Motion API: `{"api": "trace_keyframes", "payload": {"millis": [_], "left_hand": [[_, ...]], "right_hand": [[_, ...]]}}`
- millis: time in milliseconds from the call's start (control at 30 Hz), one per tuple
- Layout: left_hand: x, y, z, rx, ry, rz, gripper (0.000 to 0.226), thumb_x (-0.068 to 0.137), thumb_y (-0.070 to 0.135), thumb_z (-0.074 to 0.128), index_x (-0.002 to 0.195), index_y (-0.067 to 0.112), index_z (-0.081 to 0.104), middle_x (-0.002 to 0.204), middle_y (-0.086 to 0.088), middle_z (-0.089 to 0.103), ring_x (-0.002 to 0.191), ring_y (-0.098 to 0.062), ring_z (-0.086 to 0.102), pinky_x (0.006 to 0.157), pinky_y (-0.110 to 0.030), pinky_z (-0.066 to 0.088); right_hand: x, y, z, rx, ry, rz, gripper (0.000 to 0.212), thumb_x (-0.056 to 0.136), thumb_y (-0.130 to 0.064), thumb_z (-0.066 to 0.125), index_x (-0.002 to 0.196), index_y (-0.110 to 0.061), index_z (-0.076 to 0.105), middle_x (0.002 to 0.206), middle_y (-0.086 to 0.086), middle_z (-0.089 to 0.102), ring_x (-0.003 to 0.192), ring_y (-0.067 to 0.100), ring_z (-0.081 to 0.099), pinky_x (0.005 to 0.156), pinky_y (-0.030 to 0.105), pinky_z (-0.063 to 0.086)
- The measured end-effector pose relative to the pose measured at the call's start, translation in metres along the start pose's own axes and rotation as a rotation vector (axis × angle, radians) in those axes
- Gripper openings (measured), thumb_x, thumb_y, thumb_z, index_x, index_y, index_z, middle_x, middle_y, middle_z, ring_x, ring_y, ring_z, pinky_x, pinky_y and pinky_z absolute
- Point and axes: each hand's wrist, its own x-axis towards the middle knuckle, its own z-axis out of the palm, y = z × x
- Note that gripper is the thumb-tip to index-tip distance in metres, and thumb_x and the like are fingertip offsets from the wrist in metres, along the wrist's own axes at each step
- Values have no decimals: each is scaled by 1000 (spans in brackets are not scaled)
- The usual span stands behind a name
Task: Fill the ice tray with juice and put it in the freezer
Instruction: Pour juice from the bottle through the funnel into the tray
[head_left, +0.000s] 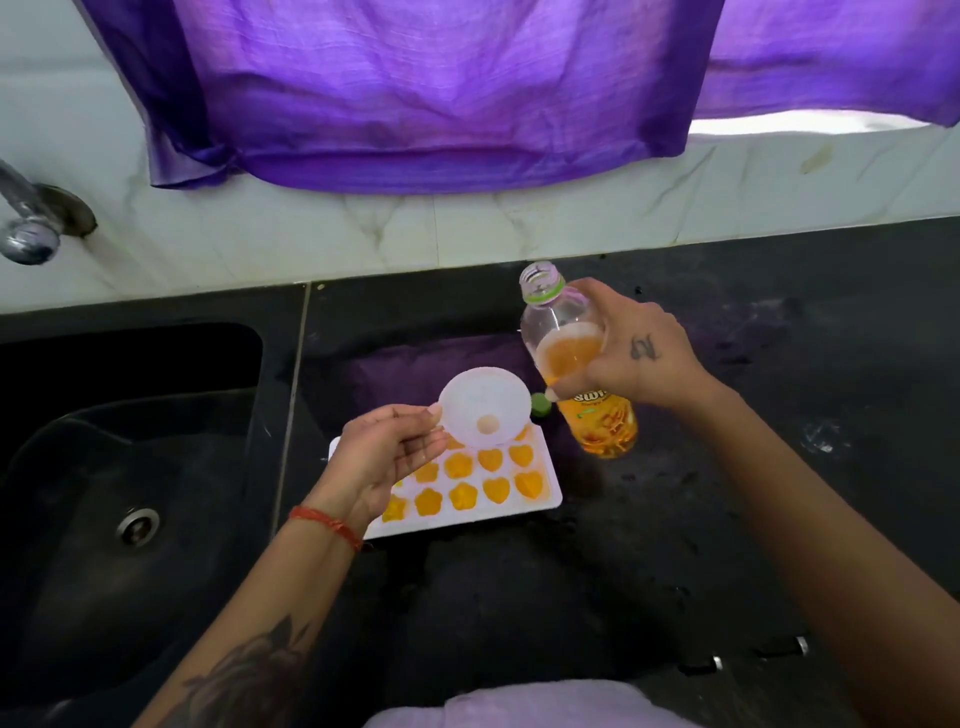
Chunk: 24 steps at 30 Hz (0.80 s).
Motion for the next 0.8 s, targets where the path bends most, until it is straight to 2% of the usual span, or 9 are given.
{"api": "trace_keyframes", "payload": {"millis": [100, 200, 333, 467, 600, 733, 800], "left_hand": [[16, 22, -19, -43, 48, 35, 5, 84, 1, 62, 81, 3, 65, 57, -5, 70, 51, -10, 68, 48, -18, 53], [37, 41, -42, -57, 121, 115, 5, 85, 1, 61, 82, 4, 64, 67, -10, 69, 51, -10, 68, 48, -18, 53], [70, 55, -70, 10, 200, 248, 9, 87, 3, 60, 80, 7, 60, 76, -13, 64, 52, -9, 67, 51, -18, 55], [98, 51, -91, 111, 240, 329, 9, 88, 4, 59, 81, 9, 58, 76, -12, 63, 62, -18, 66, 55, -21, 57], [114, 40, -103, 185, 273, 338, 11, 89, 4, 58, 81, 11, 58, 78, -13, 62, 66, -21, 63, 58, -23, 59], [120, 30, -107, 305, 307, 322, 2, 87, 8, 62, 87, 7, 61, 86, -16, 64, 68, -21, 64, 55, -22, 58], [120, 27, -109, 402, 342, 281, 8, 85, 13, 65, 90, 6, 63, 92, -18, 67, 69, -19, 65, 56, -22, 58]], "right_hand": [[24, -16, 8, 154, 73, -1, 87, 46, -48, 85, 122, -34, 44, 102, -9, 62, 95, 20, 61, 82, 39, 52], [50, -32, 24, 259, 121, -2, 87, 45, -48, 84, 121, -34, 43, 106, -6, 63, 96, 20, 62, 82, 41, 53], [79, -47, 55, 372, 162, 34, 91, 47, -43, 86, 126, -29, 43, 113, -2, 63, 101, 21, 61, 87, 47, 52], [93, -51, 83, 402, 167, 35, 88, 51, -39, 88, 126, -24, 44, 114, -1, 63, 102, 20, 61, 88, 46, 53], [98, -51, 99, 410, 171, 64, 86, 53, -41, 87, 125, -23, 45, 114, 0, 64, 102, 20, 62, 87, 45, 54], [98, -51, 106, 415, 172, 72, 87, 56, -44, 86, 128, -24, 41, 117, 0, 62, 105, 21, 60, 87, 45, 54], [96, -52, 107, 422, 146, 69, 90, 59, -42, 85, 132, -24, 37, 122, 1, 59, 108, 21, 58, 89, 42, 53]]}}
